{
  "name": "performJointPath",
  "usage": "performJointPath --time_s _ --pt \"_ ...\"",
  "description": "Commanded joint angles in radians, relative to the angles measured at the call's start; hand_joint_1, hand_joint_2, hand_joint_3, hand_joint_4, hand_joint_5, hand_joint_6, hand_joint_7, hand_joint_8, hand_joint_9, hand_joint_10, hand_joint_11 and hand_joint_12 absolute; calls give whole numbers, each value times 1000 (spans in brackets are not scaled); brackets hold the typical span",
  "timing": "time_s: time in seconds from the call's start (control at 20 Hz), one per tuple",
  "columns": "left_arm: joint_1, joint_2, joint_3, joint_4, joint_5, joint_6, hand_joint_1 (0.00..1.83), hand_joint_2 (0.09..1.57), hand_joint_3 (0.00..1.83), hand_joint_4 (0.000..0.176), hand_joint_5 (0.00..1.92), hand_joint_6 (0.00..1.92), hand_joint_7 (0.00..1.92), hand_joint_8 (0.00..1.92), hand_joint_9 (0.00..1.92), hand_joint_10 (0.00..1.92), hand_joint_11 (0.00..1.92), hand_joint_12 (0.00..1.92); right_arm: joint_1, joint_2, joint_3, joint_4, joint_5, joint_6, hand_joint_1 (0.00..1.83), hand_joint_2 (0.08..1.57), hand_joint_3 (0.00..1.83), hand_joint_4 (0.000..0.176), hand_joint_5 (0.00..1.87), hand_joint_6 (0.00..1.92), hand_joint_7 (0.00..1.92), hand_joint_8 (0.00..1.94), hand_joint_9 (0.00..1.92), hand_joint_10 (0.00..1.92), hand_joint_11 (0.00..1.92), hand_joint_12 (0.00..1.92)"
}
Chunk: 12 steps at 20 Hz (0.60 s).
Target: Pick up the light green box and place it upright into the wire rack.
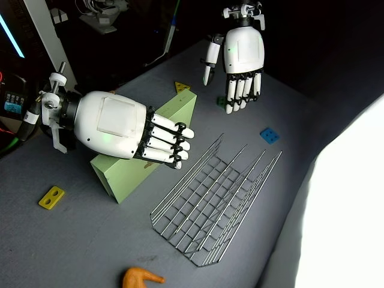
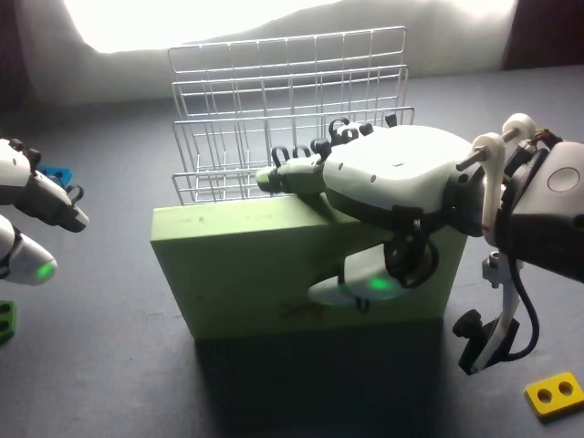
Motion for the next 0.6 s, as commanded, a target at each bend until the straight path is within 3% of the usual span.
performJointPath --time_s 0.0,0.05,0.1,0.15,0.2,0.25,0.5,0.55 --pt "-12 -1 5 13 62 2 228 1349 2 0 326 11 400 6 408 11 0 1157 14 3 1 -32 41 2 1028 1024 2 0 531 63 640 33 577 117 0 1271" --pt "-13 -1 5 13 62 2 229 1350 2 0 321 8 396 3 405 8 0 1159 15 3 1 -32 45 -1 1088 1047 2 0 725 81 832 58 713 262 67 1419" --pt "-13 -1 5 13 62 2 231 1348 2 0 326 9 400 4 407 9 0 1160 16 3 1 -32 46 -2 1216 1067 3 0 963 658 1071 689 908 579 253 1557" --pt "-13 -1 5 13 62 2 230 1346 0 0 329 10 403 5 409 9 0 1161 16 3 1 -32 46 -2 1247 1076 0 0 1050 693 1073 940 917 881 327 1658" --pt "-13 -1 5 13 60 2 231 1344 0 0 327 9 401 4 405 7 0 1159 16 3 1 -32 46 -2 1356 1092 7 0 1125 512 1033 1022 851 1319 421 1743" --pt "-13 -2 5 13 60 2 232 1346 0 0 322 6 397 2 401 5 0 1156 16 3 1 -32 46 -2 1285 1103 4 0 1106 583 969 1226 764 1440 409 1843" --pt "-14 -2 6 13 59 2 218 1344 0 0 320 1 397 1 409 5 0 1167 25 8 0 -32 36 5 1242 1132 2 0 1004 800 922 1295 726 1437 365 1898" --pt "-14 -2 6 13 59 2 214 1344 0 0 315 0 401 2 410 5 0 1167 30 14 -1 -32 28 15 1248 1126 0 0 1023 762 934 1285 753 1420 400 1847"
